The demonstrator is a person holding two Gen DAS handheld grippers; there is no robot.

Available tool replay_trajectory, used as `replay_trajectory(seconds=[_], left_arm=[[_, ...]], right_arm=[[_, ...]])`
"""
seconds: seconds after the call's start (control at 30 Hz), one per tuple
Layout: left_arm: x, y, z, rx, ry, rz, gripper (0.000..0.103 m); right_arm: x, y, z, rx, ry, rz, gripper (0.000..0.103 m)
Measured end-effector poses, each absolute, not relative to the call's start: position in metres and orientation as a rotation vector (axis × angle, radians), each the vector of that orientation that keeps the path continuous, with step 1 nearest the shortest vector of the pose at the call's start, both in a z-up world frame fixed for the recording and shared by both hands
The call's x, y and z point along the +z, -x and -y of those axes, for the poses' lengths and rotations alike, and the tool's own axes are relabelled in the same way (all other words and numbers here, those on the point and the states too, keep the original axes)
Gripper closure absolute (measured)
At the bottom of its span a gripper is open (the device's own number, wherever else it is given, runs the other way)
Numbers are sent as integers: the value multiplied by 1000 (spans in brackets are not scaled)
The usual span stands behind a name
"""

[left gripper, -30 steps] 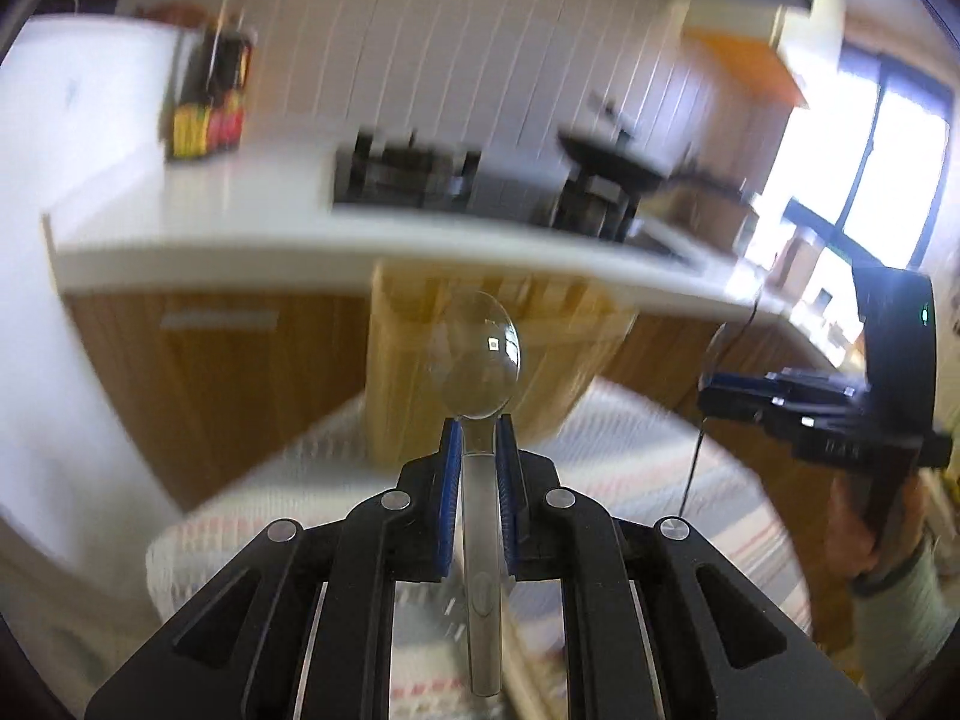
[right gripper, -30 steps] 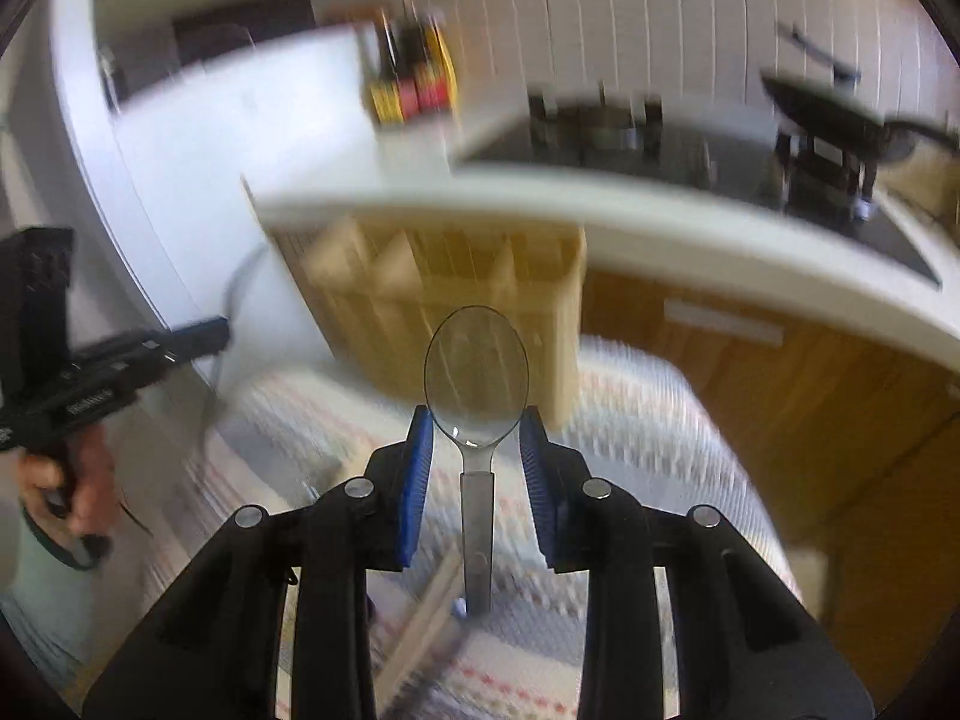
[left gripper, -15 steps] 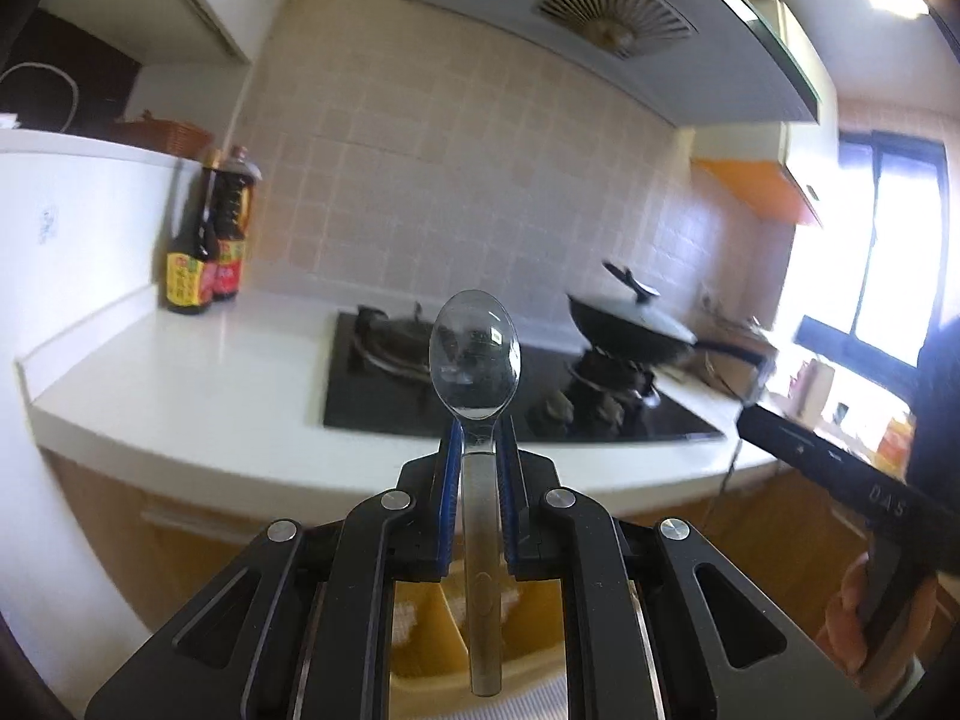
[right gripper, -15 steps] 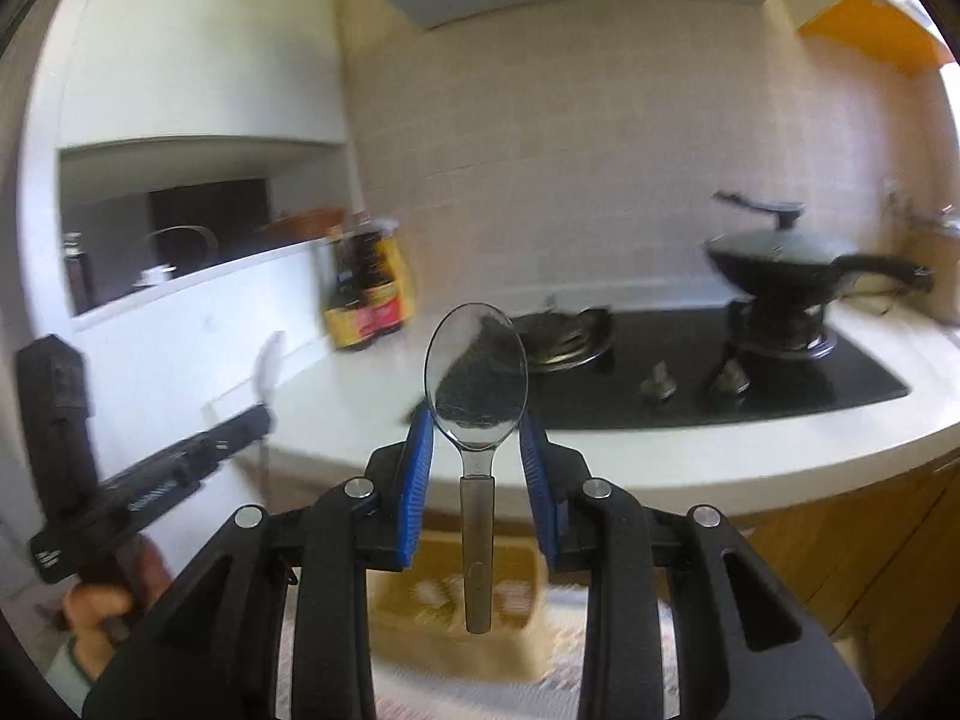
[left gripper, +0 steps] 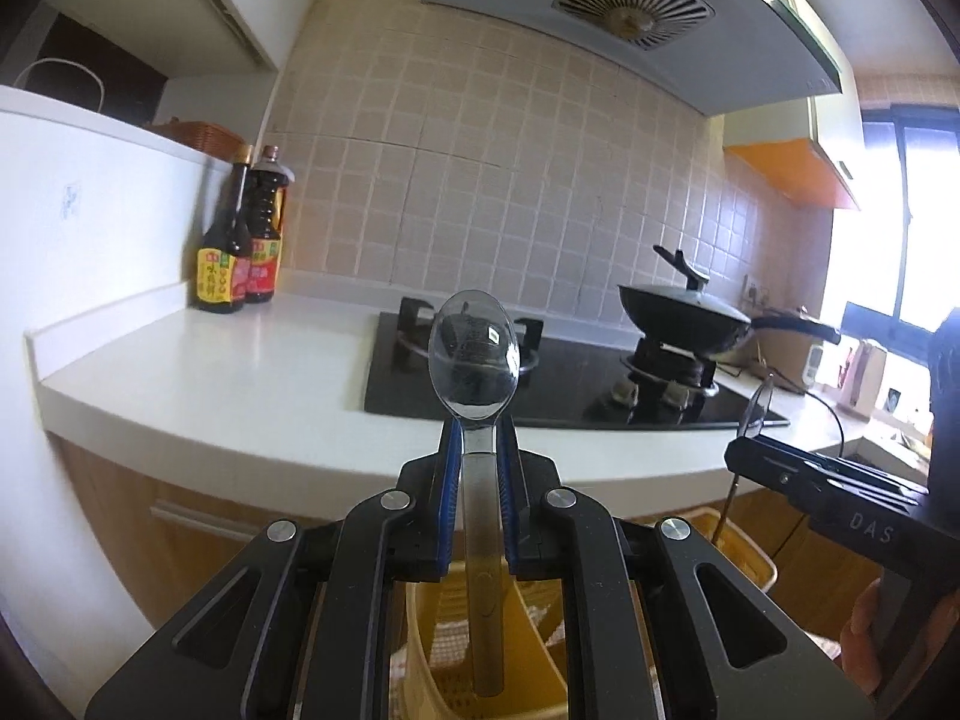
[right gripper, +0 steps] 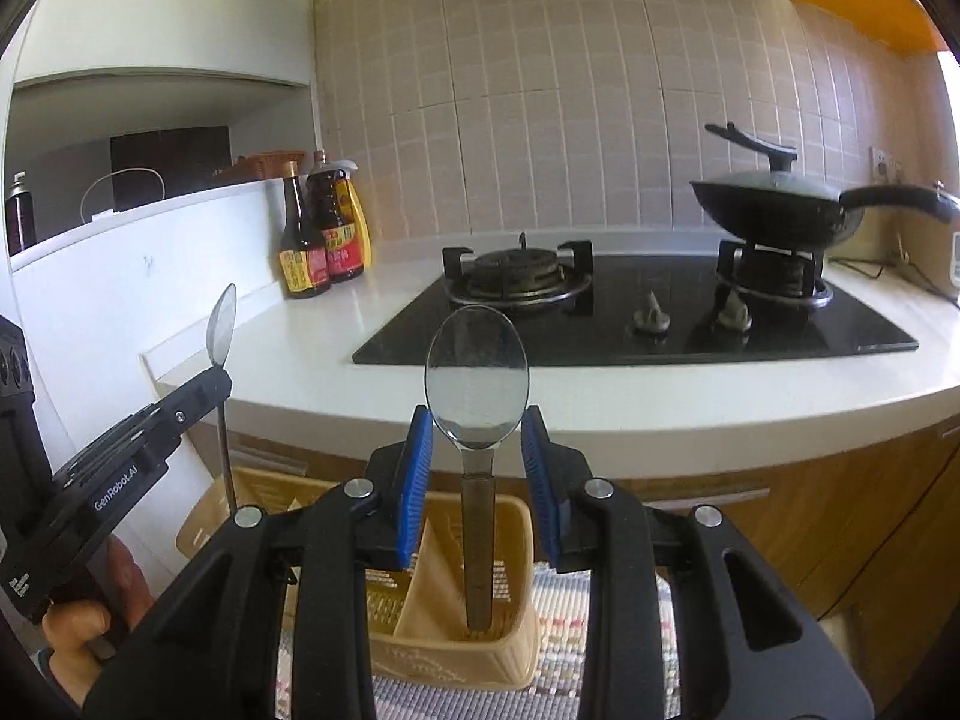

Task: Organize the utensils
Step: 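Carry both spoons over the yellow basket and open both grippers to drop them in, then move both open grippers back down to the remaining utensils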

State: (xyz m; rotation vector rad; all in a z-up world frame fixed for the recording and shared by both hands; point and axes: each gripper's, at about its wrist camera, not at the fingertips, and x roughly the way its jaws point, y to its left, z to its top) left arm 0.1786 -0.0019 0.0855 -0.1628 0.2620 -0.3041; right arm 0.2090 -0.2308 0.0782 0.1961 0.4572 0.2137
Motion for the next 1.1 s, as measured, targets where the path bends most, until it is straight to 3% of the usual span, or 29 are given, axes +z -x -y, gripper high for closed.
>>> replay_trajectory(seconds=[0.23,0.3,0.37,0.53,0.77,1.1], left_arm=[[82,-161,-6,-350,166,-296,90],[83,-154,-12,-365,180,-321,81],[85,-145,-18,-371,188,-331,76],[95,-122,-31,-396,199,-363,67],[89,-90,-42,-452,164,-548,64],[-1,-83,-35,-502,61,-1012,64]], right_arm=[[79,-187,228,254,-190,-496,75],[81,-177,229,268,-197,-506,65],[82,-167,231,275,-213,-507,47],[87,-146,238,301,-266,-555,46],[90,-110,234,294,-191,-702,47],[42,-91,219,353,-185,-1023,47]])
